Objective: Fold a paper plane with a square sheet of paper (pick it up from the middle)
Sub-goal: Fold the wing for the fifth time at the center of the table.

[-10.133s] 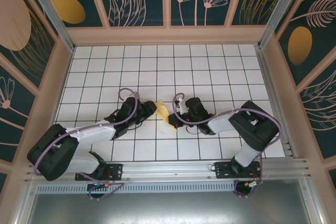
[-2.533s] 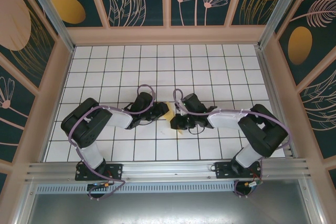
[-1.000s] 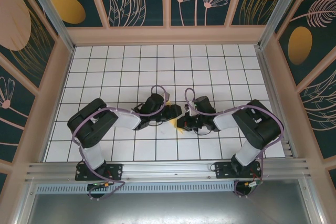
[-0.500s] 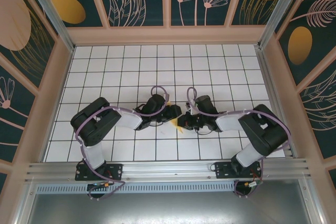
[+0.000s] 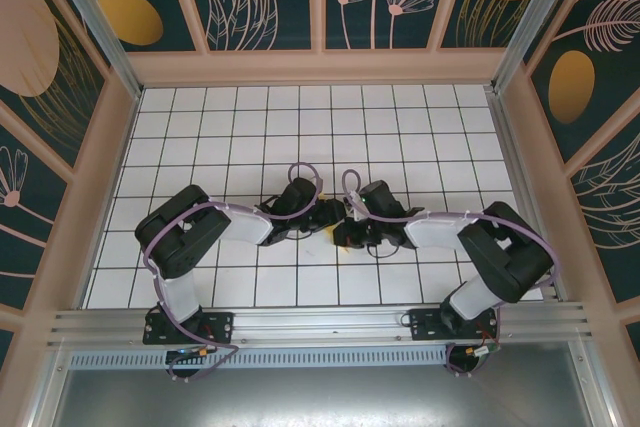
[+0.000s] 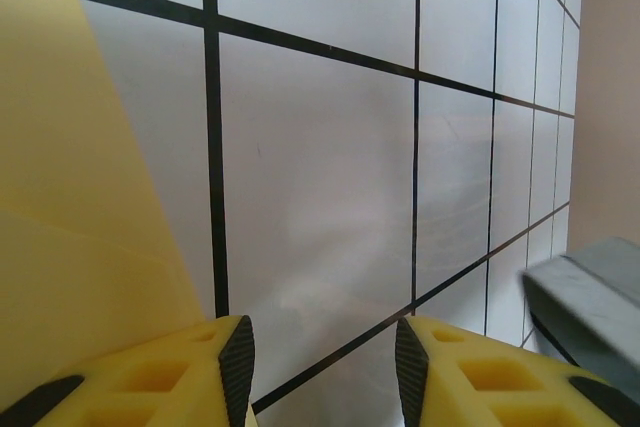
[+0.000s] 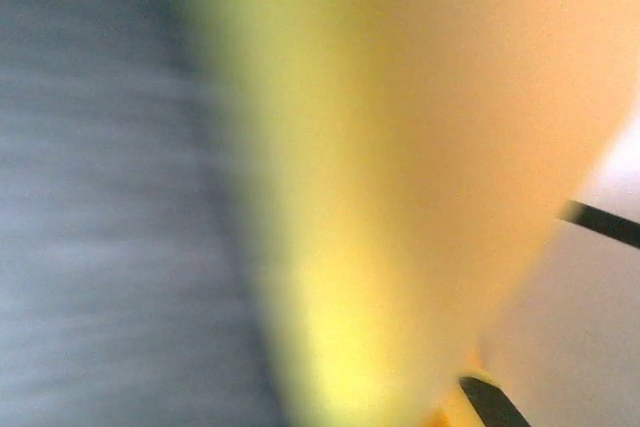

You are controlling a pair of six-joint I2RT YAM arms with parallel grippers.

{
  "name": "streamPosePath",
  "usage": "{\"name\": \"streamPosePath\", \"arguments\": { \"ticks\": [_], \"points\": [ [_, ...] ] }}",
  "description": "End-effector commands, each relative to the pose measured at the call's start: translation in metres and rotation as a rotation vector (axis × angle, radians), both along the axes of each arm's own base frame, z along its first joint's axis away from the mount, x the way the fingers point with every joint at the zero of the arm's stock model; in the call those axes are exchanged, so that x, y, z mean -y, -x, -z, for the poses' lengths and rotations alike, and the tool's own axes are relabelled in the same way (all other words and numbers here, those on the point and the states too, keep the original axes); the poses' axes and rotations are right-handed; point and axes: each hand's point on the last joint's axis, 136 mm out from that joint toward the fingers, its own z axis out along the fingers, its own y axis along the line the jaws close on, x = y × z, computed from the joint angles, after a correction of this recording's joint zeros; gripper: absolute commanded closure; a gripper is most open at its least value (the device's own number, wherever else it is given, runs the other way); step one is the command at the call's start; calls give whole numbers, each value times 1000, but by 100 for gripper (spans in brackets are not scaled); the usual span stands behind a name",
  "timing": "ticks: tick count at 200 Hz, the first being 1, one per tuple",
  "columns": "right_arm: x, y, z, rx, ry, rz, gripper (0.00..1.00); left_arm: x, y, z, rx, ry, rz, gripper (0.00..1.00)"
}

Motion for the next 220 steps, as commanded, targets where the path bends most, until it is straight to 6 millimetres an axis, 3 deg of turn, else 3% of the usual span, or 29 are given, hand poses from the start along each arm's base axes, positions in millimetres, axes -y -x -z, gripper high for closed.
{"name": "streamPosePath", "arguments": {
  "ticks": [1, 89, 137, 191, 220],
  "points": [
    [9, -2, 15, 2, 78, 17, 92, -38, 18, 63, -110, -226, -29, 56],
    [29, 14, 28, -134, -35, 91, 92, -48, 21, 78, -132, -261, -38, 58],
    [38, 12, 29, -160, -58, 130, 92, -54, 24, 84, -144, -264, -50, 59],
    [34, 10, 19, -151, -101, 132, 92, -57, 23, 86, -144, -269, -54, 59],
    [24, 7, -1, -120, -173, 95, 91, -59, 24, 88, -147, -274, -53, 59]
  ]
}}
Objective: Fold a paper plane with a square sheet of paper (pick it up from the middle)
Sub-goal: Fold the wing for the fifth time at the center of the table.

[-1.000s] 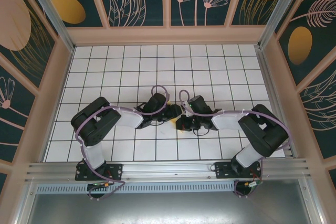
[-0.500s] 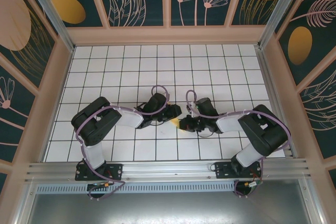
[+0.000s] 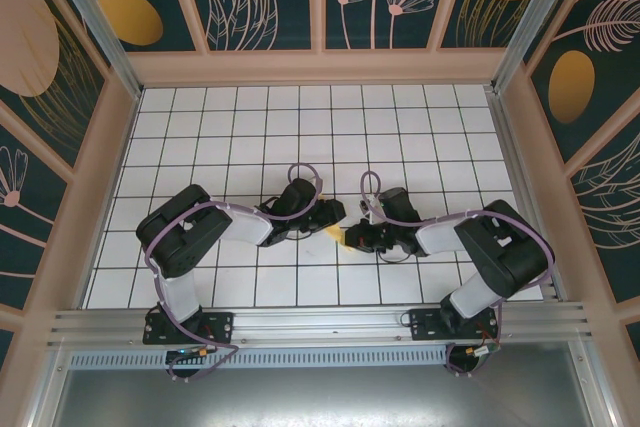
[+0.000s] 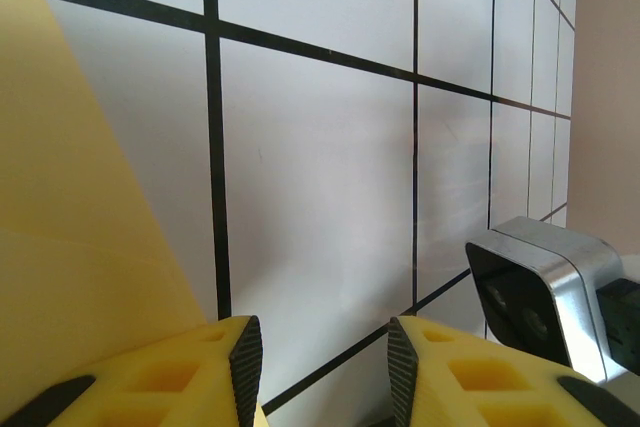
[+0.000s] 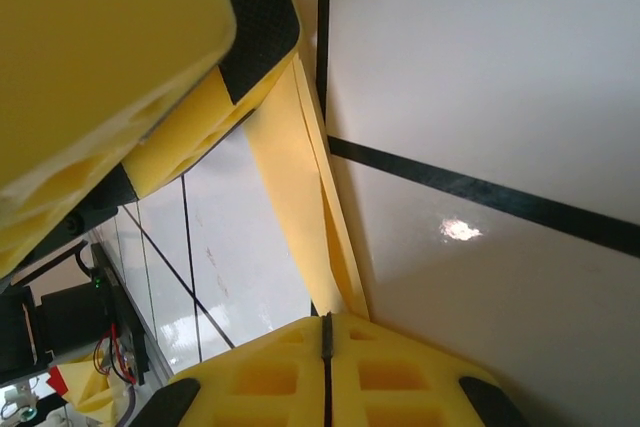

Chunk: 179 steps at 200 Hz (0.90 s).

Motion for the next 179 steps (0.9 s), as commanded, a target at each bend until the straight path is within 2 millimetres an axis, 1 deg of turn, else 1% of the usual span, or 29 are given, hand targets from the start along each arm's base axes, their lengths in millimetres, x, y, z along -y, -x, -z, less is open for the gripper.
{"name": "streamPosePath", "arguments": {
  "ticks": [1, 22, 44, 71, 96, 121, 136, 179],
  "points": [
    [0, 8, -10, -23, -38, -17, 91, -58, 24, 85, -157, -280, -54, 59],
    [-3, 2, -29, 36, -54, -29, 91, -57, 24, 85, -157, -279, -49, 59],
    [-4, -3, -39, 73, -47, -35, 91, -56, 24, 85, -156, -281, -45, 59],
    [-6, -1, -33, 72, -2, -70, 91, -55, 23, 85, -156, -280, -43, 59],
    [-14, 3, -30, 71, 10, -102, 91, -55, 24, 85, -156, -280, -41, 59],
    [-15, 6, -20, 47, 47, -110, 91, -55, 24, 86, -158, -283, -39, 59],
    [-18, 8, -17, 50, 57, -126, 91, -55, 24, 86, -158, -283, -39, 59],
    [-6, 5, 0, 32, 145, -84, 92, -56, 24, 87, -159, -285, -39, 59]
  ]
}}
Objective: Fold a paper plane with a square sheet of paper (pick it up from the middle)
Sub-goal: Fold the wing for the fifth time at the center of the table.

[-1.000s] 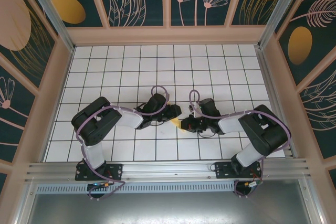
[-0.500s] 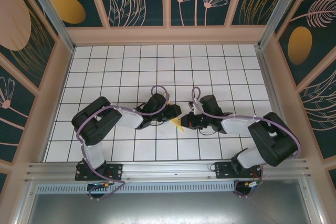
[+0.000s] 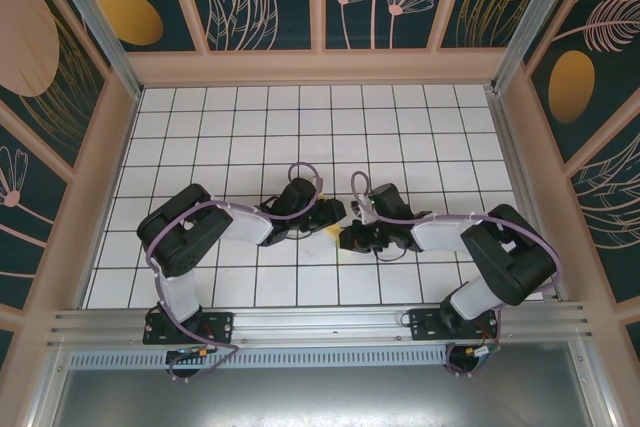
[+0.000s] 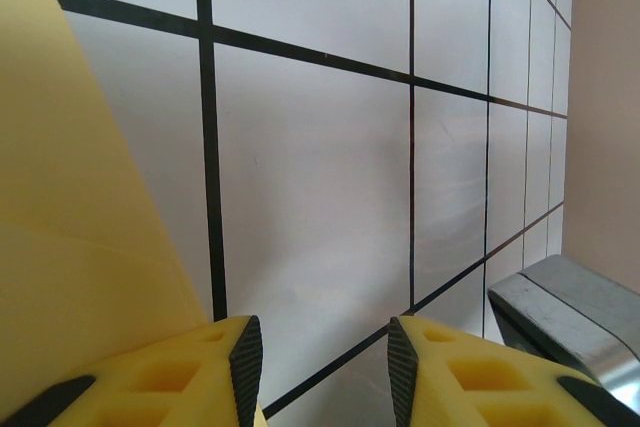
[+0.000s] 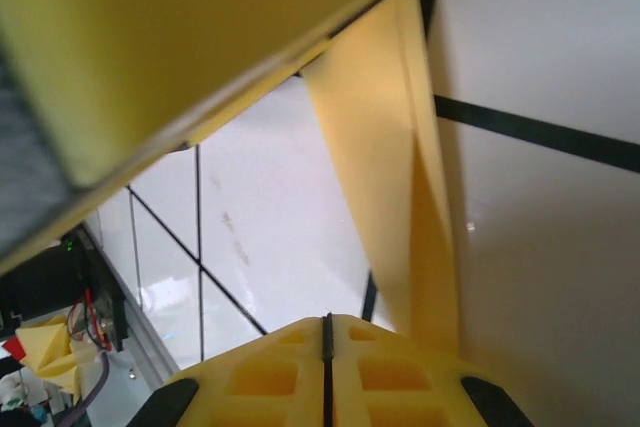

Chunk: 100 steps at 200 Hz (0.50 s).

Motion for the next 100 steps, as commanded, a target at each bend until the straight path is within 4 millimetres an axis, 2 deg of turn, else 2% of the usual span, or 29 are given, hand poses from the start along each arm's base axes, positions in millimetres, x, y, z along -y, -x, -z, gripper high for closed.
{"name": "streamPosePath", "arguments": {
  "ticks": [1, 50, 82, 100],
  "points": [
    [4, -5, 9, 11, 64, 13, 92, -57, 25, 87, -159, -290, -43, 59],
    [27, -1, 27, -79, 53, 103, 92, -57, 26, 88, -160, -291, -43, 59],
    [27, 8, 26, -110, 13, 106, 92, -58, 26, 89, -163, -292, -44, 59],
    [30, 13, 32, -135, 25, 113, 92, -57, 26, 89, -162, -291, -43, 59]
  ]
}}
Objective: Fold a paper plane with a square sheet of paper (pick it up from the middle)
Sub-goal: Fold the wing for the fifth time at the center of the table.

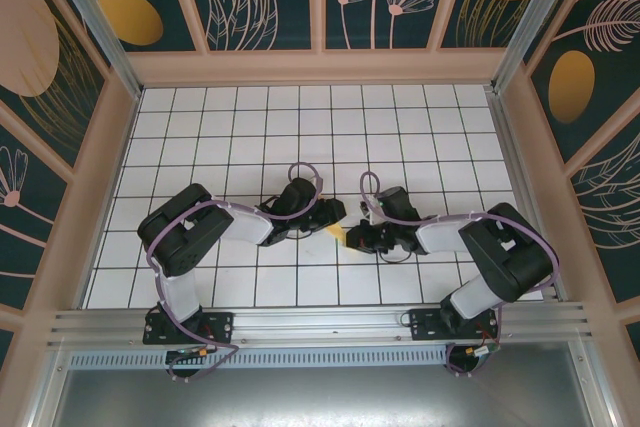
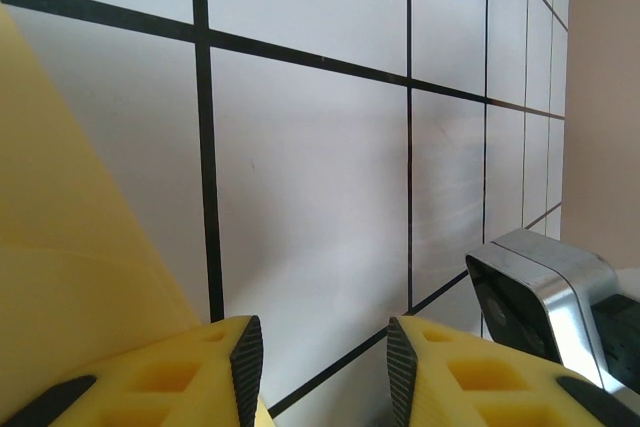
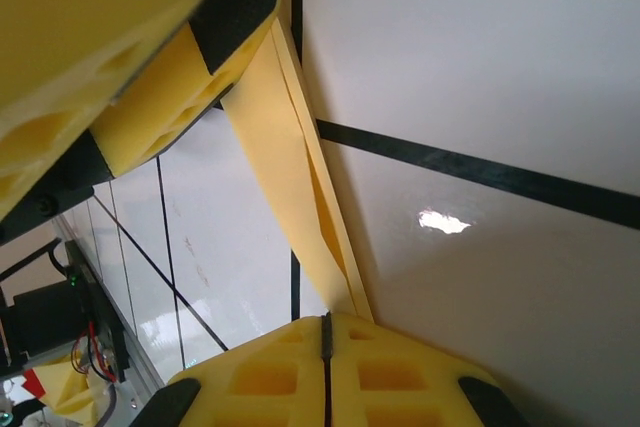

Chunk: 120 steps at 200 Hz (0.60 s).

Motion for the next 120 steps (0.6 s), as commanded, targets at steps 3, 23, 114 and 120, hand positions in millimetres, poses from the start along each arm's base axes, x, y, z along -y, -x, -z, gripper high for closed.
{"name": "streamPosePath", "arguments": {
  "ticks": [3, 23, 114, 120],
  "points": [
    [14, 20, 22, -113, 44, 24, 92, -58, 27, 89, -164, -296, -44, 59],
    [12, 21, 21, -126, 38, 19, 92, -59, 27, 91, -168, -300, -45, 59],
    [-17, -28, -52, 82, -149, 23, 88, -55, 25, 79, -117, -300, 7, 59],
    [-19, -28, -52, 71, -159, 22, 88, -55, 25, 79, -115, -307, 15, 59]
  ]
}}
